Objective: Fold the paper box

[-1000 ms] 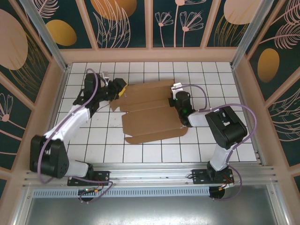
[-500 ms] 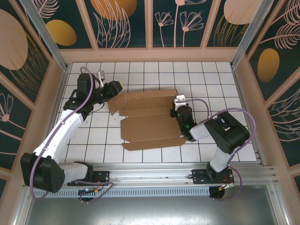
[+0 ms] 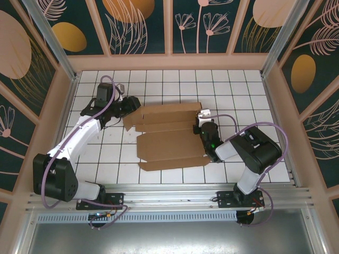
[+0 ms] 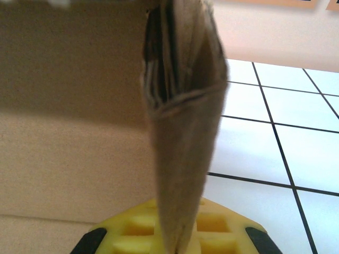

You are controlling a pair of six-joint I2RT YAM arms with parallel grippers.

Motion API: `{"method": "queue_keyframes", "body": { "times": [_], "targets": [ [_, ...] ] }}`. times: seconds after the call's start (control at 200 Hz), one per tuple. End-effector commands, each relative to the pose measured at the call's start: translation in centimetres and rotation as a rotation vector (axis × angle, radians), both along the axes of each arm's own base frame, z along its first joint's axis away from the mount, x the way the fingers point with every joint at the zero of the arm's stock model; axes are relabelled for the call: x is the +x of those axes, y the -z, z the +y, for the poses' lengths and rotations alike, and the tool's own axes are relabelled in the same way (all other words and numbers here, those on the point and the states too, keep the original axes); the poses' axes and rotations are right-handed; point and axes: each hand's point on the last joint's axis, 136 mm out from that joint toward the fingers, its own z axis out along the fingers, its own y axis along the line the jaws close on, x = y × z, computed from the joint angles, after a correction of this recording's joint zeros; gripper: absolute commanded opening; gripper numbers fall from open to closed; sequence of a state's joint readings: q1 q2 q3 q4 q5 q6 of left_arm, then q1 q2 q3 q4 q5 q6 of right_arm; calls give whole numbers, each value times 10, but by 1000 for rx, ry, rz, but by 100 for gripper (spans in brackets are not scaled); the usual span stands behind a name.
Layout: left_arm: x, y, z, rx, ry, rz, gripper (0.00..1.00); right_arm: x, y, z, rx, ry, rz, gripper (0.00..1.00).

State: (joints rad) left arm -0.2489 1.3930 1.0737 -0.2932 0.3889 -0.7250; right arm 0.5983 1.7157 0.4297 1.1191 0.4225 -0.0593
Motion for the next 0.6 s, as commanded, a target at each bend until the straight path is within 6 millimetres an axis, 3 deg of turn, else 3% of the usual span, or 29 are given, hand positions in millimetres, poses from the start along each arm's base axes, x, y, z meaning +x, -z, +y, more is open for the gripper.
{"method": "queue_keyframes", "body": {
  "times": [0.0,0.2,0.596],
  "targets": [
    [-7,3,-2,-5,28,16,40,0,0,0,31,19,-8,0],
    [-7,17,4,52,22,37,44,0,1,1,30,17,-2,0],
    [1,21,-20,-23,90,16,47,2,5,9,36,-9,21,0]
  ]
}}
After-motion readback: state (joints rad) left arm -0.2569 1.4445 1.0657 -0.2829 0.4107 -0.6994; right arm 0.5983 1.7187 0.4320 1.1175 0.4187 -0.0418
